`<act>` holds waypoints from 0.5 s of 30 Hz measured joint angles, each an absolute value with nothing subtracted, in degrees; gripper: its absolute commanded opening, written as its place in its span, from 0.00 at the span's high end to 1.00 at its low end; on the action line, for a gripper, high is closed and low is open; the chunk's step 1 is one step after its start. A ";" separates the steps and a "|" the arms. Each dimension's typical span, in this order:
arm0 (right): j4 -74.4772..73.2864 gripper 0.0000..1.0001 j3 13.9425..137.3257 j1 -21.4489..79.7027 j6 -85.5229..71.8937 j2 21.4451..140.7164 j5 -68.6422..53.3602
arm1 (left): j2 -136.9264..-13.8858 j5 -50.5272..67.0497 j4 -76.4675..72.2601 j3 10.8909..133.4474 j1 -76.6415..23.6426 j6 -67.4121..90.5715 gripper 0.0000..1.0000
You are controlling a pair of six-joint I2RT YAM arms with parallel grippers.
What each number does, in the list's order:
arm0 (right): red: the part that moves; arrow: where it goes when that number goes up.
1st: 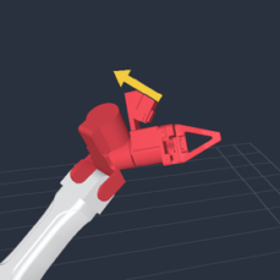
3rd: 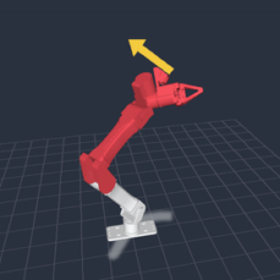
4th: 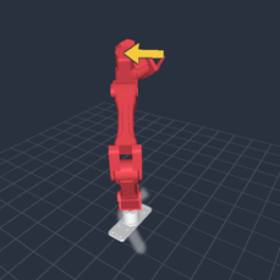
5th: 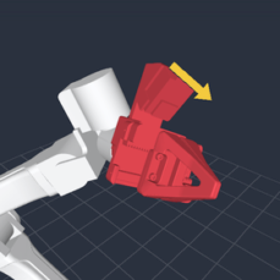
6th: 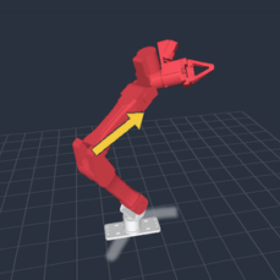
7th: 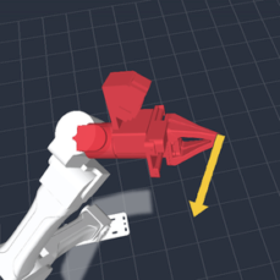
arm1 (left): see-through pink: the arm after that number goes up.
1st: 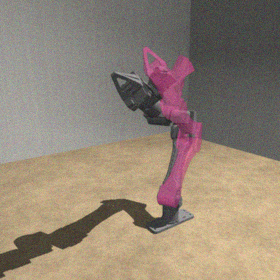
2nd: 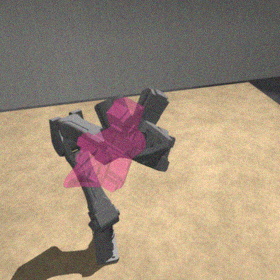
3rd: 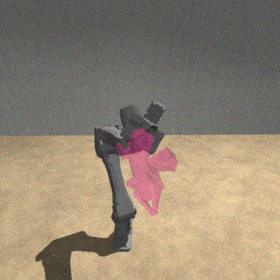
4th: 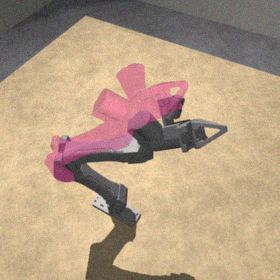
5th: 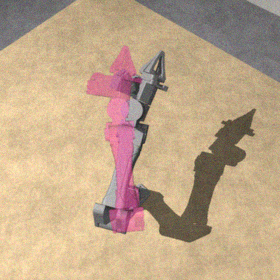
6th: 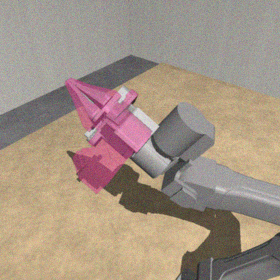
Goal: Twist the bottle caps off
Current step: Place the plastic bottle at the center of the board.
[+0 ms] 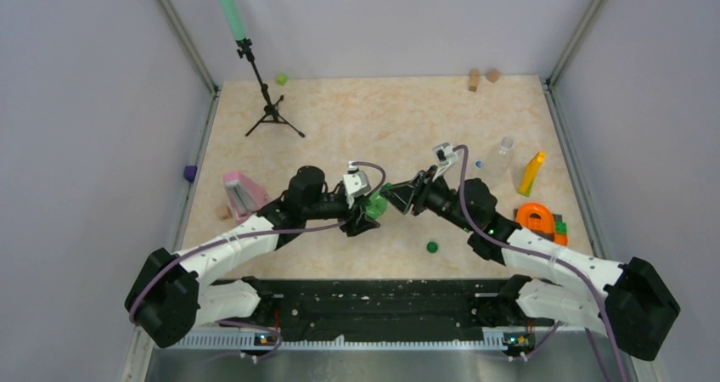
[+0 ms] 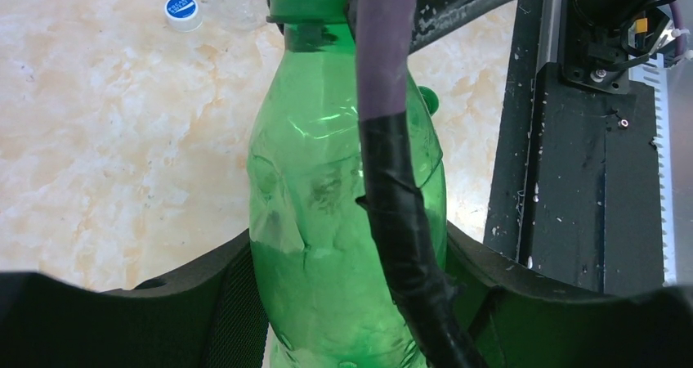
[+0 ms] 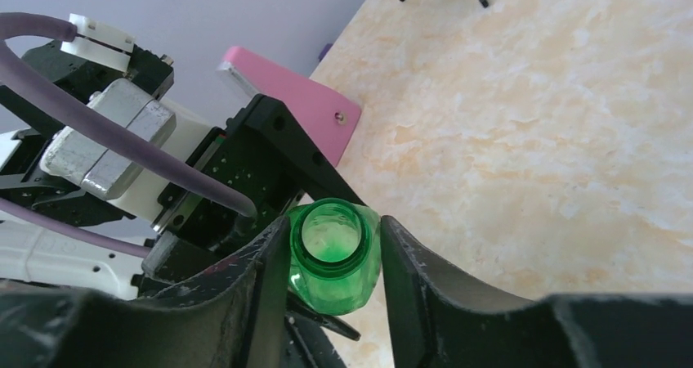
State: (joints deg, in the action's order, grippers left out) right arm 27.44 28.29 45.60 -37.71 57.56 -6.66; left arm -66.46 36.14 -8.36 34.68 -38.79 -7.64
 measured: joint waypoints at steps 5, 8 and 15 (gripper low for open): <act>28.69 0.94 29.06 45.56 -37.52 59.61 -8.23 | -66.08 36.01 -7.33 34.68 -38.37 -7.29 0.96; 29.08 0.98 29.12 45.56 -37.15 60.10 -8.86 | -65.60 35.88 -6.48 34.68 -38.24 -6.96 0.65; 25.65 1.00 32.10 45.56 -35.31 60.18 -8.67 | -63.77 33.45 -6.83 34.68 -38.39 -6.11 0.01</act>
